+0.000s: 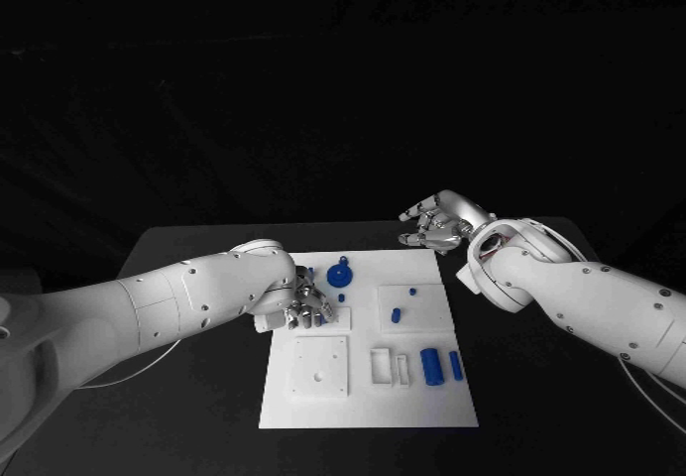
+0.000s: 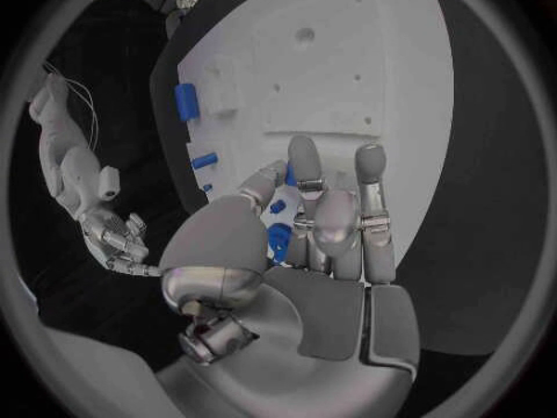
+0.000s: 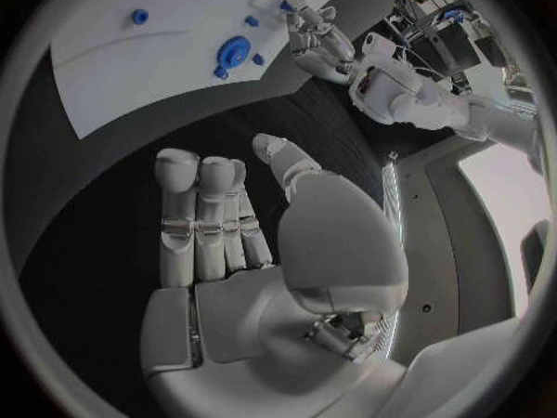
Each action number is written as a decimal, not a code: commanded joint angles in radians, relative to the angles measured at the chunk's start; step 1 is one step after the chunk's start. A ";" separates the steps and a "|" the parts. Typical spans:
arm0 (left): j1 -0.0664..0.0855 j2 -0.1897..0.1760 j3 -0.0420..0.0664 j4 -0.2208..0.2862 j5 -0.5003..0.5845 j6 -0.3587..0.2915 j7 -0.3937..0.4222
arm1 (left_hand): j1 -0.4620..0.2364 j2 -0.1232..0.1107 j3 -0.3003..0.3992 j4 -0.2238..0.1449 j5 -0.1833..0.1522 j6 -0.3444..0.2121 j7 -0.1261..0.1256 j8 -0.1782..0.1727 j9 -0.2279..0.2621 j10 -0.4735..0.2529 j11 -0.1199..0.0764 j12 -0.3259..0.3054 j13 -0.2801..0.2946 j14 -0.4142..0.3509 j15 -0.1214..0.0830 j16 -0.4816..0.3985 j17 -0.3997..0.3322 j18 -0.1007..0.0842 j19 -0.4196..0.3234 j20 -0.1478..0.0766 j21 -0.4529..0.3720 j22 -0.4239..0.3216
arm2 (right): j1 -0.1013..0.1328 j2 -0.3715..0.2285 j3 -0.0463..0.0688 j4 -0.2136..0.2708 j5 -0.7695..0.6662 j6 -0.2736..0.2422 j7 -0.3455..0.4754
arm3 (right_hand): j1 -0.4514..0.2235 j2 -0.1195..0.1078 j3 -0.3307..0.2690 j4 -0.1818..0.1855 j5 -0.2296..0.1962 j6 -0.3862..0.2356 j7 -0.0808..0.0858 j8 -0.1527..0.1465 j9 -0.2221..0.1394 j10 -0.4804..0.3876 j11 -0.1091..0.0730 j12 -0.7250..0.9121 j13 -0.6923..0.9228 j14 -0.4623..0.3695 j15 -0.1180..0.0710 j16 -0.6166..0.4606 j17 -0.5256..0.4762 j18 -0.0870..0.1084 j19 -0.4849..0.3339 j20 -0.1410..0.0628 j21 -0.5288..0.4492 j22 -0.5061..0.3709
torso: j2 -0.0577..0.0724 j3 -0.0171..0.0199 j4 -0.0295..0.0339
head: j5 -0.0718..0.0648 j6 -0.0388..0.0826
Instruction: Assemble the parts on the task board
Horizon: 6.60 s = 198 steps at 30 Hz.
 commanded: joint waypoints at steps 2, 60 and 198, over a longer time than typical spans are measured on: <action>-0.003 0.006 -0.002 -0.005 0.006 0.008 -0.009 | 0.008 0.019 -0.015 0.021 -0.041 0.225 -0.121 -0.003 -0.002 0.048 -0.007 -0.002 -0.001 0.001 -0.004 -0.005 -0.002 -0.005 0.009 -0.001 -0.006 0.013 | -0.001 0.001 0.001 0.001 -0.002 0.015 0.007 | -0.011 0.003 0.006 0.000 0.005 0.009 0.001 -0.001 0.001 -0.004 -0.006 -0.001 -0.001 0.000 -0.007 0.003 0.000 0.009 0.011 -0.001 0.003 0.072 | 0.000 0.0002 0.0002 | 0.000 0.001; -0.003 -0.010 0.002 -0.014 -0.017 -0.076 0.028 | 0.031 -0.105 -0.161 0.201 -0.291 0.233 -0.125 -0.003 0.002 0.048 -0.010 -0.001 -0.020 -0.001 -0.011 -0.010 -0.002 -0.020 0.017 -0.015 -0.022 0.015 | -0.010 -0.002 0.001 -0.003 0.001 0.015 0.009 | -0.014 0.002 0.006 -0.001 0.009 0.008 0.001 -0.001 0.001 -0.004 -0.006 -0.002 -0.001 -0.001 -0.007 0.002 0.000 0.009 0.010 -0.001 0.000 0.071 | 0.000 -0.0009 0.0009 | 0.001 0.002; -0.020 -0.131 0.015 0.164 -0.003 -0.178 0.043 | 0.116 -0.179 -0.258 0.261 -0.150 -0.138 -0.018 0.162 -0.741 0.040 0.032 -0.169 -0.016 -0.069 0.006 -0.122 -0.271 -0.025 0.014 -0.011 -0.105 0.016 | -0.025 -0.022 0.001 0.000 0.007 0.006 0.012 | -0.016 0.004 0.006 0.003 0.012 0.006 0.001 -0.001 0.001 -0.002 -0.006 -0.001 -0.001 0.003 -0.007 0.000 0.000 0.009 0.013 -0.002 0.001 0.072 | 0.000 0.0006 0.0001 | -0.002 0.004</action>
